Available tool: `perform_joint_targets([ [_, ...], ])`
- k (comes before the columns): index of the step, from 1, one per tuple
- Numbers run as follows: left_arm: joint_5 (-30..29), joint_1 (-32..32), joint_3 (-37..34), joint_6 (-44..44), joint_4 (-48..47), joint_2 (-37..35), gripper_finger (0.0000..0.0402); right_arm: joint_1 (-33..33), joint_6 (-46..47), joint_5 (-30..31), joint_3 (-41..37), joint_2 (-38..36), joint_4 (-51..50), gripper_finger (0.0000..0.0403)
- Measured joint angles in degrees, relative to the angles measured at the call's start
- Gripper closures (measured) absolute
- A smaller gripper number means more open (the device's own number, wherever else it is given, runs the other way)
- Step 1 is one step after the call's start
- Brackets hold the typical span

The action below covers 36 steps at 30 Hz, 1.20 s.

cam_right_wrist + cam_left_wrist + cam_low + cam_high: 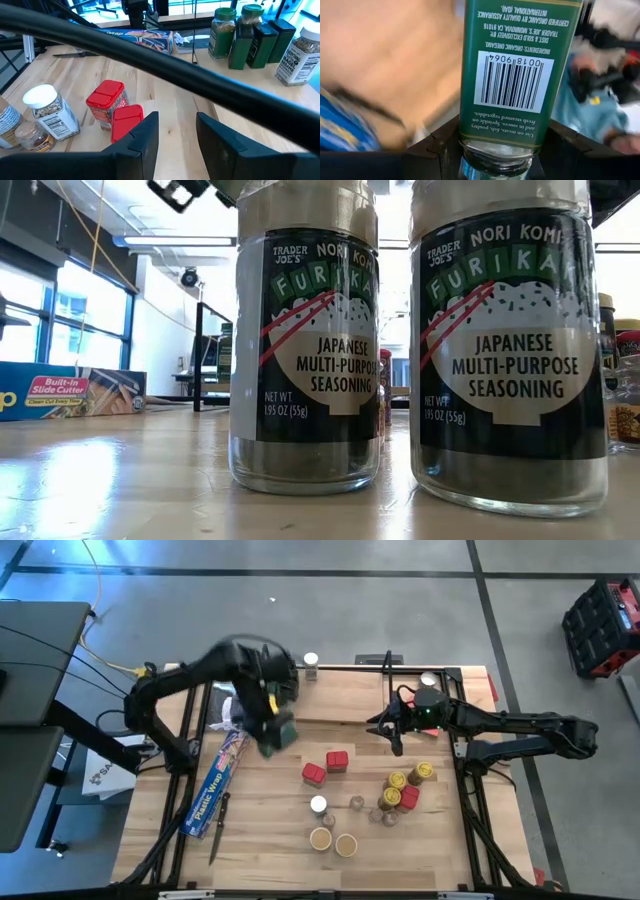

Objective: Shelf spices
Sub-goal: Put the green seasoning bottle on the shelf and align it with the other green seasoning bottles

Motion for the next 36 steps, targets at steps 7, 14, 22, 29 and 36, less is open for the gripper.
perform_joint_targets([
  [7, 16.8, -9.4, -18.4, -7.2, -0.1, 0.1, 0.0204, 0.8, -0.1, 0.0, 0.0, 0.0, 0.9, 0.0277],
  [14, 29.1, -13.8, -38.8, -7.7, 6.5, 0.1, 0.0204, 1.4, -1.6, 0.0, 0.0, 0.0, 1.1, 0.0277],
  [22, 29.5, -14.1, -50.1, -11.6, 16.4, 0.3, 0.0197, 1.4, -2.1, 0.0, 0.0, 0.0, 1.2, 0.0277],
  [29, 30.1, -15.9, -52.3, -13.6, 27.7, 4.7, 0.0167, 1.4, -2.1, 0.0, 0.0, 0.0, 1.2, 0.0277],
  [36, 33.0, -16.4, -50.5, -12.4, 33.1, 10.2, 0.0179, 1.4, -2.1, 0.0, 0.0, 0.0, 1.2, 0.0277],
])
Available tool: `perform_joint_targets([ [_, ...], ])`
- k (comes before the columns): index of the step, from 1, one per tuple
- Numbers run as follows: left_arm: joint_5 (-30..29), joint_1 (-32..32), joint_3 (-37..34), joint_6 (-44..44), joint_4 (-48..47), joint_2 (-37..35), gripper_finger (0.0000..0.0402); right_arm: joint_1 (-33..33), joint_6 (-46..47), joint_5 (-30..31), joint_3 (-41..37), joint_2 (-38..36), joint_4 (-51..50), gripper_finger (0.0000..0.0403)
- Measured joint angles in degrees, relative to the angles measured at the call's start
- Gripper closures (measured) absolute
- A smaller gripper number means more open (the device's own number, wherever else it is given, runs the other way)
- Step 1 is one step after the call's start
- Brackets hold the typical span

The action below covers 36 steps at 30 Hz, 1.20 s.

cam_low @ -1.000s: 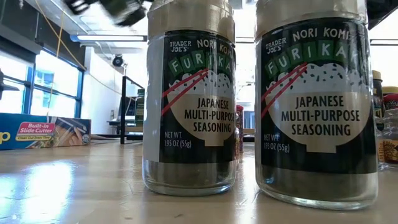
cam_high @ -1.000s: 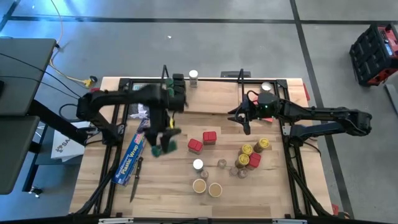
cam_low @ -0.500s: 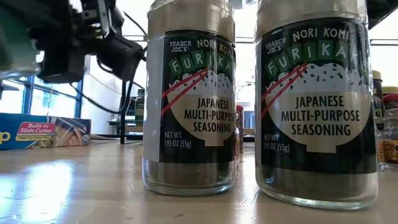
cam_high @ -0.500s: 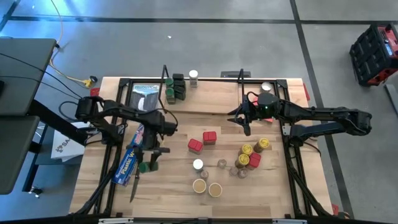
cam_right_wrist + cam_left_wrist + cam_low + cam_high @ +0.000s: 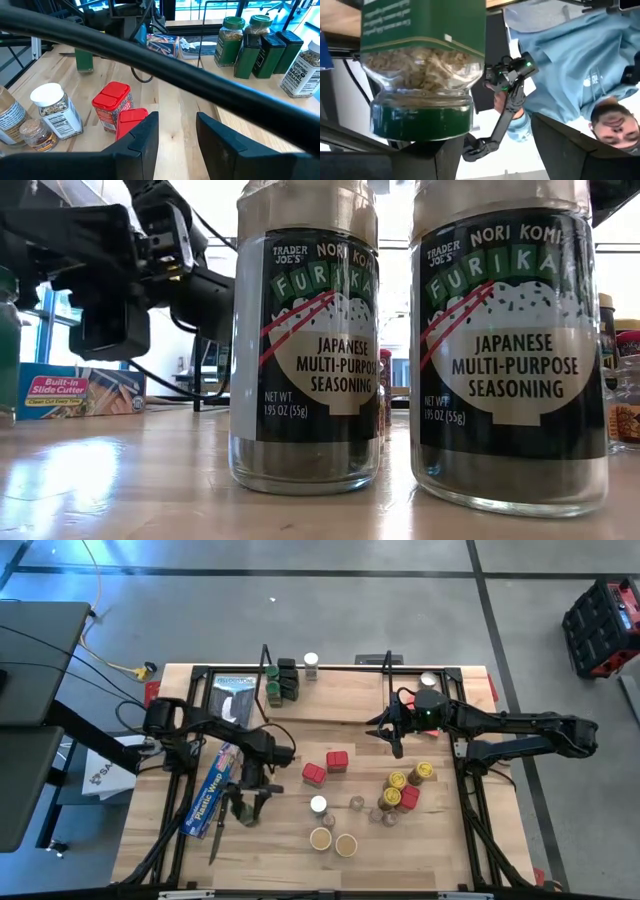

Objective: Shelf spices
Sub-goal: Put the green seasoning bottle on the shelf and align it with the other green seasoning bottles

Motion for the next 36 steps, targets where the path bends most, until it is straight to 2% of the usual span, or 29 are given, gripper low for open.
perform_joint_targets([
  [5, -1.2, 0.3, 1.9, 2.1, 0.2, 0.0, 0.0182, 0.0, -0.1, 0.0, 0.0, 0.0, 0.0, 0.0277],
  [11, -5.9, 0.3, 6.9, 2.4, -0.5, -0.6, 0.0182, 0.0, -0.1, 0.0, 0.0, 0.0, 0.1, 0.0277],
  [19, -15.1, 0.1, 17.5, 3.4, -3.6, -0.6, 0.0182, 0.0, 0.2, 0.0, 0.0, 0.0, 0.0, 0.0277],
  [24, -21.1, -0.9, 23.5, 6.1, -8.9, -0.6, 0.0181, 0.0, 1.1, 0.0, 0.0, 0.0, 0.0, 0.0277],
  [26, -26.3, -1.9, 26.3, 7.6, -12.8, -0.9, 0.0181, 0.0, 1.1, 0.0, 0.0, 0.0, 0.0, 0.0277],
  [29, -39.8, -4.4, 30.0, 6.5, -18.5, -3.0, 0.0181, 0.0, 1.1, 0.0, 0.0, 0.0, 0.0, 0.0277],
  [33, -59.4, -11.3, 31.2, -6.0, -21.2, -8.0, 0.0181, 0.0, 1.1, 0.0, 0.0, 0.0, 0.0, 0.0277],
  [36, -69.0, -19.2, 31.2, -14.9, -19.8, -11.3, 0.0181, 0.0, 1.5, 0.0, 0.0, 0.0, 0.0, 0.0277],
])
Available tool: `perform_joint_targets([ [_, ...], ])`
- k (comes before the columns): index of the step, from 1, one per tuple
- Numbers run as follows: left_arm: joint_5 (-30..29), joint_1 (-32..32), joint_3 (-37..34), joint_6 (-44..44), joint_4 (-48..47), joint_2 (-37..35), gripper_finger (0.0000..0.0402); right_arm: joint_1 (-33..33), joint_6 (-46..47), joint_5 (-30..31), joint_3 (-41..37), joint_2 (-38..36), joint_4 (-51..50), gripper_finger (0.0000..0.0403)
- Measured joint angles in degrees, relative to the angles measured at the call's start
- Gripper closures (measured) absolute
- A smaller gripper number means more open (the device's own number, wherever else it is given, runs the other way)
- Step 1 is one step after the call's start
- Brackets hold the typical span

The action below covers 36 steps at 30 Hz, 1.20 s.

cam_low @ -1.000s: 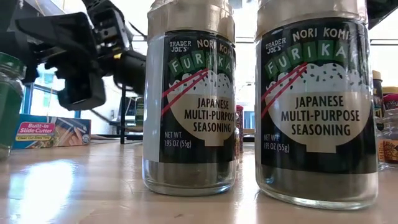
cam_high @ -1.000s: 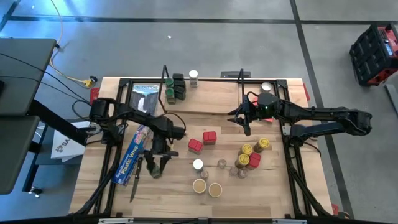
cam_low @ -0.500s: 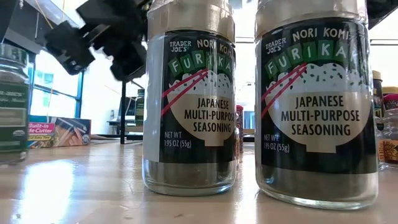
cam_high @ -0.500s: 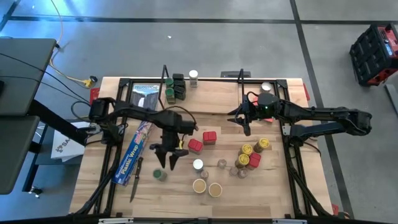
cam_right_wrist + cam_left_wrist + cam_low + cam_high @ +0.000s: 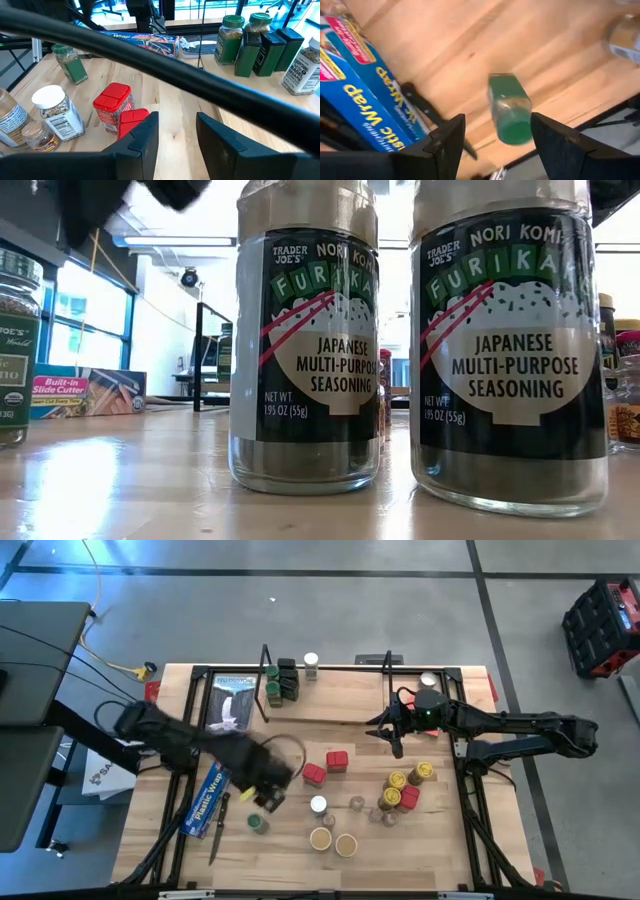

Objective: Shelf spices
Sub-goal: Put the green seasoning bottle on the shelf and align it with the other green seasoning bottles

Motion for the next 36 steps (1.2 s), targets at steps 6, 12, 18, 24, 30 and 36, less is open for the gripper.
perform_joint_targets([
  [6, -12.1, -15.7, 0.0, -14.7, 5.4, -1.6, 0.0173, 0.0, 0.2, 0.0, 0.0, 0.0, 0.1, 0.0277],
  [12, -19.8, -24.6, 0.0, -25.0, 7.4, 2.3, 0.0154, 0.0, 0.2, 0.0, 0.0, 0.0, 0.8, 0.0277],
  [18, -18.1, -27.1, 0.0, -30.2, 7.4, 6.9, 0.0153, 0.0, 0.2, 0.0, 0.0, 0.0, 1.1, 0.0277],
  [24, -18.3, -26.3, 0.0, -31.2, 7.3, 10.0, 0.0153, 0.0, 0.3, 0.0, 0.0, 0.0, 1.1, 0.0277],
  [30, -19.2, -24.2, -0.1, -30.9, 7.6, 10.6, 0.0153, 0.0, 0.2, 0.0, 0.0, 0.0, 1.0, 0.0277],
  [36, -19.5, -21.7, -0.1, -28.7, 7.4, 10.6, 0.0153, 0.0, 0.5, 0.0, 0.0, 0.0, 0.9, 0.0277],
])
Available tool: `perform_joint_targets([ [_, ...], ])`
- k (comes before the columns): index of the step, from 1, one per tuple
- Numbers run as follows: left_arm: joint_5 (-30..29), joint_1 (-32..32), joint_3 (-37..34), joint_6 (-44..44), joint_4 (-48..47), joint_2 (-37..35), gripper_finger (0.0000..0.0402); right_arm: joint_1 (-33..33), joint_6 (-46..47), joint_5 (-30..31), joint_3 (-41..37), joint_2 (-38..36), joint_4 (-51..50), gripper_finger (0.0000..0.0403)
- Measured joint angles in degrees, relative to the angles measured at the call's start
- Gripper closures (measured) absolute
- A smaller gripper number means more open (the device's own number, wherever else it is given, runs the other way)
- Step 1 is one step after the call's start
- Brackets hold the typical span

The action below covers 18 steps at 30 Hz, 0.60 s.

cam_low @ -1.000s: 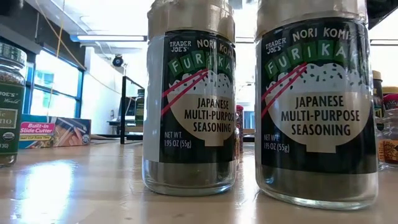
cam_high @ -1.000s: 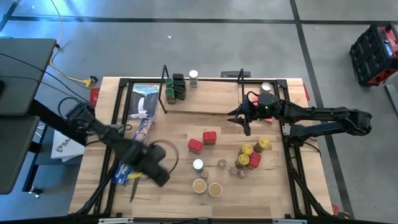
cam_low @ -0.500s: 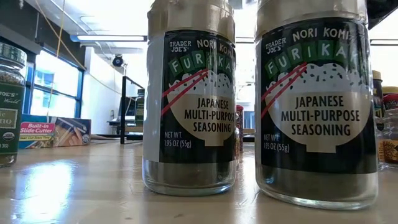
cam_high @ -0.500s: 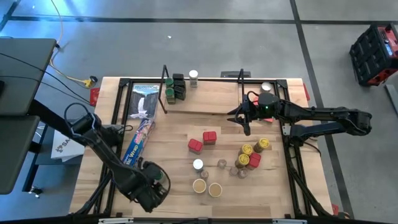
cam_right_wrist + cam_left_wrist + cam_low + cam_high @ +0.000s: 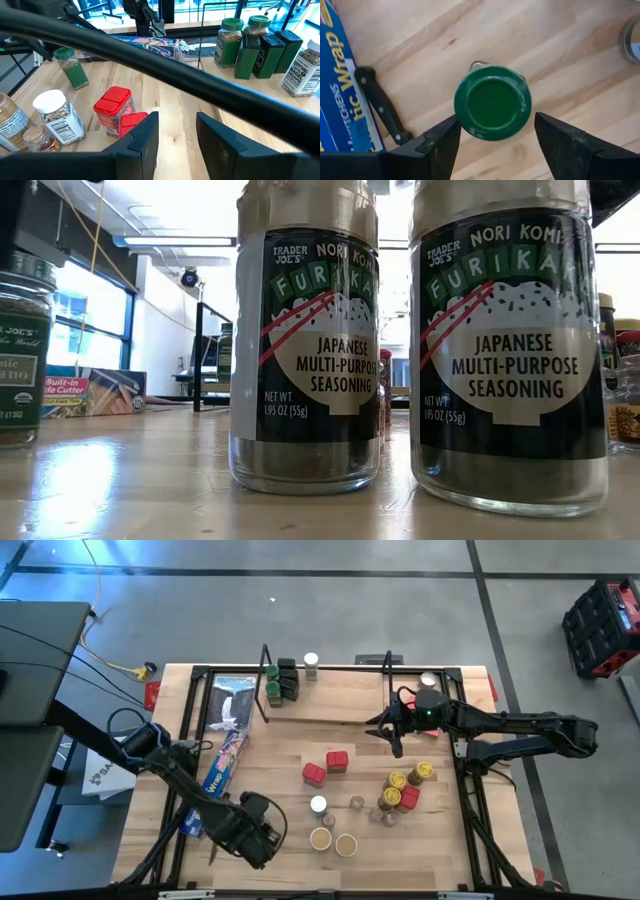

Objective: Shelf spices
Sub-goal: Put the green seasoning bottle on the shelf and align it with the other green seasoning bottles

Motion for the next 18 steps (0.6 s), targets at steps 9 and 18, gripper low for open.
perform_joint_targets([
  [9, 1.4, 4.6, -0.9, 10.3, -0.1, -0.1, 0.0153, 0.0, 0.0, 0.0, 0.0, 0.0, -0.1, 0.0277],
  [18, 9.0, 7.2, -2.6, 25.1, 2.2, -0.1, 0.0149, 0.0, 0.0, 0.0, 0.0, 0.0, -0.9, 0.0277],
])
